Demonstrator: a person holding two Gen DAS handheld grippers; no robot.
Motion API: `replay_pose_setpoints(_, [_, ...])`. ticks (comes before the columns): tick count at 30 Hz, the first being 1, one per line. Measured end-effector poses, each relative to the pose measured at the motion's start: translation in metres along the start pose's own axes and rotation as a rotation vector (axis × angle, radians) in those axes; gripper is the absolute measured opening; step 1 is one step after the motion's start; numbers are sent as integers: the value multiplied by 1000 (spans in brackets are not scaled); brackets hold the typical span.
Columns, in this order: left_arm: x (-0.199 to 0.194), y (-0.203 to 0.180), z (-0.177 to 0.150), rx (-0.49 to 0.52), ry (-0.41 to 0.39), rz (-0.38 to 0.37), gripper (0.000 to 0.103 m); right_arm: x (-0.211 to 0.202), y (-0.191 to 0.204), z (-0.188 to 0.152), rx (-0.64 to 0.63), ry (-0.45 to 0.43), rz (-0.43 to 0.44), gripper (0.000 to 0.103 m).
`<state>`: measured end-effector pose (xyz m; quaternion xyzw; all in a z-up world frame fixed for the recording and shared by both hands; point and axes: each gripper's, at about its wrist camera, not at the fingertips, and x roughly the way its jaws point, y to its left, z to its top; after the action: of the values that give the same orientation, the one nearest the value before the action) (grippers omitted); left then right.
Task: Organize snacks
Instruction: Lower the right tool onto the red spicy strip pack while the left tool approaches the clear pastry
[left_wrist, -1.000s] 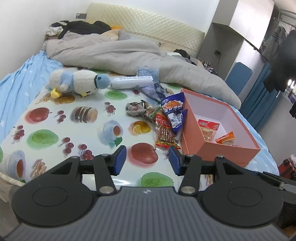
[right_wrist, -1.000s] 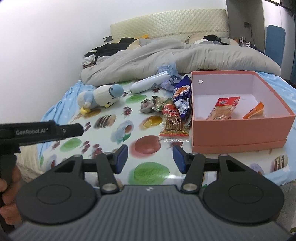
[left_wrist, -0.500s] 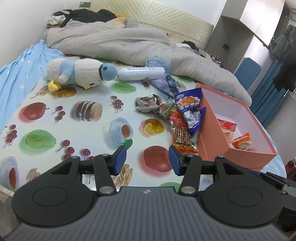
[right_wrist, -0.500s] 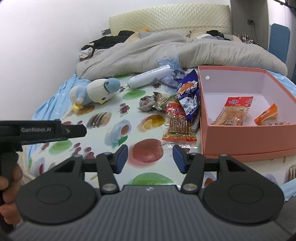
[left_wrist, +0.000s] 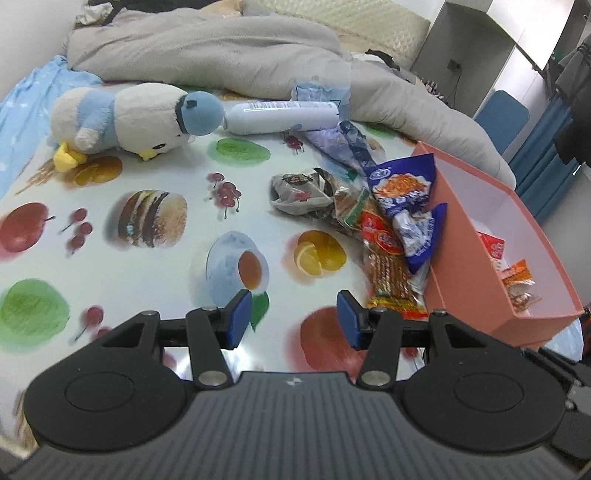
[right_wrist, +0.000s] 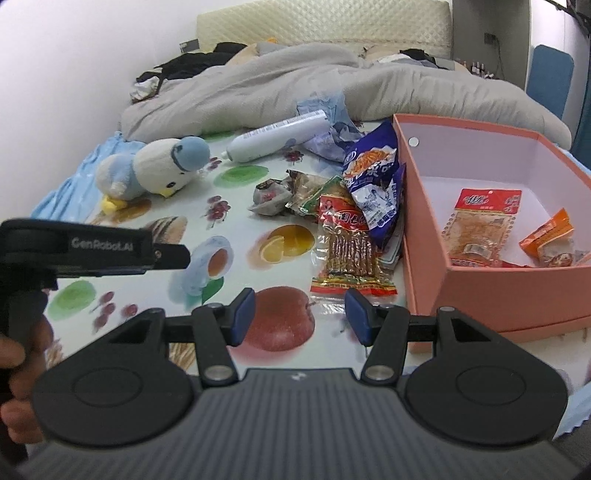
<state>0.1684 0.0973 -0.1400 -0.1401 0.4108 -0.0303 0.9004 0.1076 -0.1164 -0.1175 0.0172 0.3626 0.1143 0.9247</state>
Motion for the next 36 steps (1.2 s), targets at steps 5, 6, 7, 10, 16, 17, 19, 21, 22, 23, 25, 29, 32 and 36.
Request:
replay_pose_setpoints(5, [31,10,24,-2,12,-23,58,32,5,5,17,11,-43,56])
replay_pose_setpoints(6, [39,12,29,-2,16,-23,59,38,5,6,24,11,-52,56])
replay_pose_setpoints(7, [45,14,34,-7,19,-22,61,44,5,7,27,11,-67,56])
replay_pose_setpoints(10, [68,20,51,-25,25,-30,68,65,2,9,33,18,-111,67])
replay_pose_setpoints(16, [107,30,80,-68,29,-50,77,98,-6,15,55,61,-119,82])
replay_pose_setpoints(17, [113,31,85,-72,27,-55,77,103,-6,15,48,64,-131,82])
replay_pose_setpoints(19, [126,31,93,-74,22,-63,78,112,-6,17,42,66,-153,82])
replay_pose_setpoints(21, [140,29,100,-72,20,-74,78,119,-5,19,34,62,-169,82])
replay_pose_setpoints(22, [145,28,103,-72,21,-81,78,121,-4,20,19,52,-184,82])
replay_pose_setpoints(23, [151,27,106,-73,21,-91,78,124,-2,21,0,45,-202,82])
replay_pose_setpoints(25, [161,25,111,-83,28,-111,78,129,2,22,-31,36,-234,82])
replay_pose_setpoints(29, [174,22,121,-120,29,-111,78,134,12,15,-157,11,-297,82])
replay_pose_setpoints(32, [187,19,124,-123,46,-116,78,138,10,13,-132,37,-271,82])
replay_pose_setpoints(36, [200,15,123,-89,54,-108,77,141,10,10,-133,24,-314,82])
